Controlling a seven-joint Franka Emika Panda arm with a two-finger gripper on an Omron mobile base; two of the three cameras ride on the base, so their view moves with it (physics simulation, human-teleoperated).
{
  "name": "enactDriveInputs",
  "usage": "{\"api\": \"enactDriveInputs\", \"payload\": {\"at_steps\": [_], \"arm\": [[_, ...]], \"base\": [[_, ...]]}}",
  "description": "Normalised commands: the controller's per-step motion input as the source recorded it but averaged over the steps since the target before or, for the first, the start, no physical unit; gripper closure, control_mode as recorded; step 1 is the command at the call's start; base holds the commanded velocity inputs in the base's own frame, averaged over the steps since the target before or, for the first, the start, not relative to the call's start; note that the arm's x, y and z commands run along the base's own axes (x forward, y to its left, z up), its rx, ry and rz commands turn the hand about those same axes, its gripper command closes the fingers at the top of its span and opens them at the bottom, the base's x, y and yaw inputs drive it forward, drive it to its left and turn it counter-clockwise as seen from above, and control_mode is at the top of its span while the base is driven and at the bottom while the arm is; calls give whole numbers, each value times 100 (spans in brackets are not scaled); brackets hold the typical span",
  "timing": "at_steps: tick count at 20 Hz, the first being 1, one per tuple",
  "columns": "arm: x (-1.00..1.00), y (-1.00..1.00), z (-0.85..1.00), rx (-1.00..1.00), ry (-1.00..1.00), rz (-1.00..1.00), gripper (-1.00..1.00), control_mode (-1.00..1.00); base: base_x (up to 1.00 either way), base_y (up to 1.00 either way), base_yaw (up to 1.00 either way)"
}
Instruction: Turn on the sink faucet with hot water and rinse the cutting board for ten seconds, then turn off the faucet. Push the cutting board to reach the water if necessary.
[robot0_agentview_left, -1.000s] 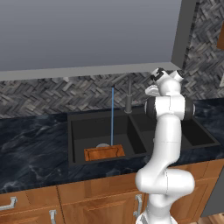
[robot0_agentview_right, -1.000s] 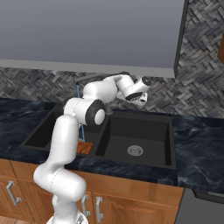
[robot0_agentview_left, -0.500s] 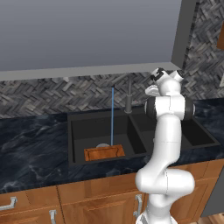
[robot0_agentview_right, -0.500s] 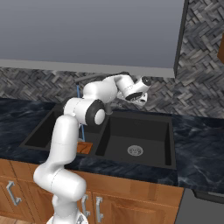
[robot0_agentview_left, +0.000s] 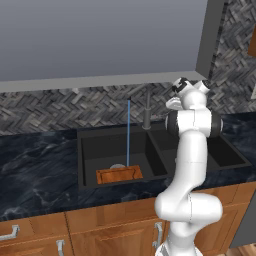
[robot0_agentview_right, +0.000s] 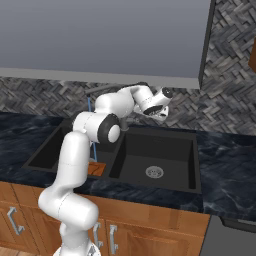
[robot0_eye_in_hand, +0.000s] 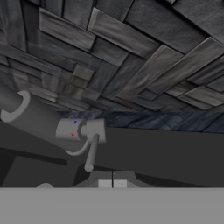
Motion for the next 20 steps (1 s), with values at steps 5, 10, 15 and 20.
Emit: {"api": "enactDriveInputs", "payload": {"at_steps": [5,10,15,20], "arm": [[0,0,0,0,0,0,100,-100],[0,0,0,0,0,0,100,-100],[0,0,0,0,0,0,100,-100],[0,0,0,0,0,0,100,-100]], "base": [[0,0,0],[0,0,0],[0,0,0],[0,0,0]]}}
